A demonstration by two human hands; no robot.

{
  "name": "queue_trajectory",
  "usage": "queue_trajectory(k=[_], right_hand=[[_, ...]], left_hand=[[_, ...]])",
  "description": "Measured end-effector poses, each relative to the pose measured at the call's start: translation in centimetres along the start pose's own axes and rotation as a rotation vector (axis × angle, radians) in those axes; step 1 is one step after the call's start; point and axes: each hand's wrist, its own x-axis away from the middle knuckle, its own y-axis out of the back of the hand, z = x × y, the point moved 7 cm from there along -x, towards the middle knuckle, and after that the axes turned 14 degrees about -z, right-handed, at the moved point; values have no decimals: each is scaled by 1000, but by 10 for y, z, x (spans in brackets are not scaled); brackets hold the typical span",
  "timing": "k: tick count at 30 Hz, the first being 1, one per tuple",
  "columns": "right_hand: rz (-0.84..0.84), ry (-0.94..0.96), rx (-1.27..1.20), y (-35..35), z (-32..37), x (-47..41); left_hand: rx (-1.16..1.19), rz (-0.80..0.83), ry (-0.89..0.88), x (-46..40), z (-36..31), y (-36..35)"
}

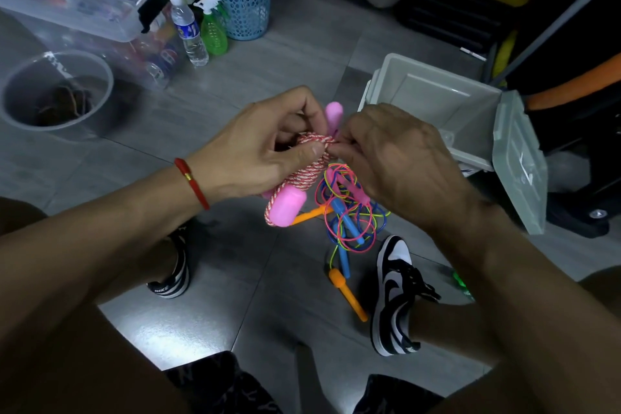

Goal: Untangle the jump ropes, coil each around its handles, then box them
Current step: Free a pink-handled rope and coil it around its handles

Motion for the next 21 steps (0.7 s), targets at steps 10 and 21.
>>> queue_trajectory(k=[10, 21], right_hand=[[-205, 42, -59, 9, 5, 0], [-339, -52, 9, 21, 10, 2]], left_hand=[[-10, -35, 8, 4, -4, 0], [-90, -34, -94, 4, -17, 3]])
